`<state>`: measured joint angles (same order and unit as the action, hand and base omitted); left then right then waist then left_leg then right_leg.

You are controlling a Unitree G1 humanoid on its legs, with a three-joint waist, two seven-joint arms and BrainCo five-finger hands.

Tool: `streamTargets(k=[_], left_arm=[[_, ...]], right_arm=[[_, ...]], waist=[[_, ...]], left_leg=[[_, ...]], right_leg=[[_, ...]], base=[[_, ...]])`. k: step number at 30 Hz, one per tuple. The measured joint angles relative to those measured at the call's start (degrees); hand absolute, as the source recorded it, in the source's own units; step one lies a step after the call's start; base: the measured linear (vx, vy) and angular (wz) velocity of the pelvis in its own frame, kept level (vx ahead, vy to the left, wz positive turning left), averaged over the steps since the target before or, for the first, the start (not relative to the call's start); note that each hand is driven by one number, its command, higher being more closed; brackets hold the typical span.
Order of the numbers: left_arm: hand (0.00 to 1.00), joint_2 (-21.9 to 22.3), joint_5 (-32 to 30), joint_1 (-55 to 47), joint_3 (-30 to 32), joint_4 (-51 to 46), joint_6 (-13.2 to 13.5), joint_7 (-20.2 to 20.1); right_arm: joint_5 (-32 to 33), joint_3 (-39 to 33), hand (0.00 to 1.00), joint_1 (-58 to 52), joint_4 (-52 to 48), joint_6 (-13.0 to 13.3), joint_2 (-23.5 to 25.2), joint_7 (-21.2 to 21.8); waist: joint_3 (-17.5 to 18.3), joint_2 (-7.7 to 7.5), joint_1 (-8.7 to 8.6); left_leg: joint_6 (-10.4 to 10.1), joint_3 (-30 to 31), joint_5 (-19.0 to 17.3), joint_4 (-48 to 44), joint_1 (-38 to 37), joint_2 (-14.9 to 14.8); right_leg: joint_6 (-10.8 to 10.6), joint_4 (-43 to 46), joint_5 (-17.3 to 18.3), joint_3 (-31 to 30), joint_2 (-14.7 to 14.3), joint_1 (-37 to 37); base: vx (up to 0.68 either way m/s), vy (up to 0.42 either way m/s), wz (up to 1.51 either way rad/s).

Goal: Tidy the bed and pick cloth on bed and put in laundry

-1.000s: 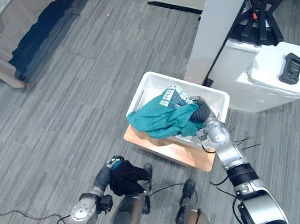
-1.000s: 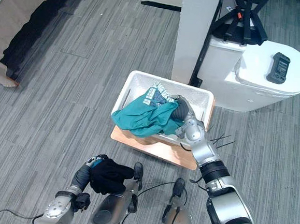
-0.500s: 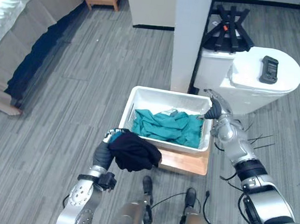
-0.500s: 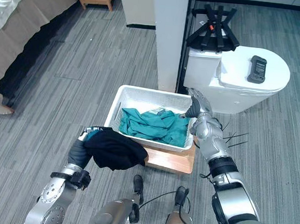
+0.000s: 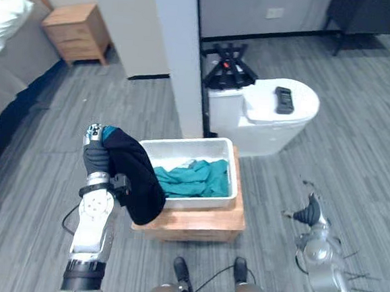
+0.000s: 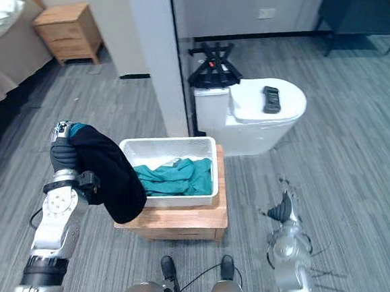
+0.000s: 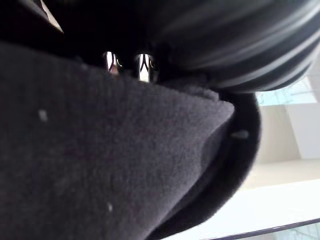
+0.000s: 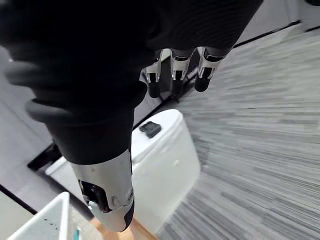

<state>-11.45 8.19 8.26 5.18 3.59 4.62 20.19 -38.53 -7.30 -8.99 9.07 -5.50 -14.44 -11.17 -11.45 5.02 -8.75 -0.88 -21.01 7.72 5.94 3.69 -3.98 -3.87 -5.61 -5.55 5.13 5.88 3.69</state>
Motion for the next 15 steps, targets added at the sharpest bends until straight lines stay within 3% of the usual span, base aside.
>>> streamTargets(k=[5, 9, 10, 15], left_arm=[[1.00, 0.08, -2.64, 0.72, -3.93, 5.79, -1.63, 0.00], [1.00, 0.09, -5.11, 2.95, -5.44, 12.57, -2.39, 0.54], [0.00, 0.11, -6.55, 3.38, -5.61, 14.43, -2.82, 1.22], [0.00, 0.08, -9.45, 7.00, -5.59, 24.34, -3.56, 2.65]], right_arm=[[0.79, 0.90, 0.00, -2.81, 0.20, 0.01, 0.61, -0.22], [1.07, 3.34, 0.00, -1.42, 0.37, 0.06, 1.46, -1.32], [1.63, 4.42, 0.00, -0.65, 0.62, 0.09, 1.84, -1.68], [2.56, 9.21, 0.00, 3.04, 2.59, 0.41, 3.01, -3.41]], waist=[[-0.27, -0.37, -0.18], [-2.09, -1.74, -0.14], [-2.80, -2.05, -0.10], [-5.62, -2.46, 0.04]], left_leg=[[-0.02, -1.50, 0.01, 0.00, 2.40, -0.01], [-0.02, -2.36, 0.02, 0.00, 5.66, 0.06], [-0.02, -2.78, 0.02, 0.00, 6.60, 0.06], [-0.05, -4.37, 0.04, 0.00, 9.12, 0.19]], right_leg=[[0.00, 0.86, 0.00, -1.95, -0.04, 3.87], [0.00, 1.74, -0.01, -2.62, 0.07, 7.96], [0.00, 1.75, -0.01, -3.29, 0.02, 9.10], [0.01, 1.80, -0.01, -4.62, 0.12, 12.32]], base=[[-0.01, -0.012, -0.22], [-0.02, -0.017, -0.11], [-0.04, -0.024, -0.20], [-0.03, -0.024, -0.14]])
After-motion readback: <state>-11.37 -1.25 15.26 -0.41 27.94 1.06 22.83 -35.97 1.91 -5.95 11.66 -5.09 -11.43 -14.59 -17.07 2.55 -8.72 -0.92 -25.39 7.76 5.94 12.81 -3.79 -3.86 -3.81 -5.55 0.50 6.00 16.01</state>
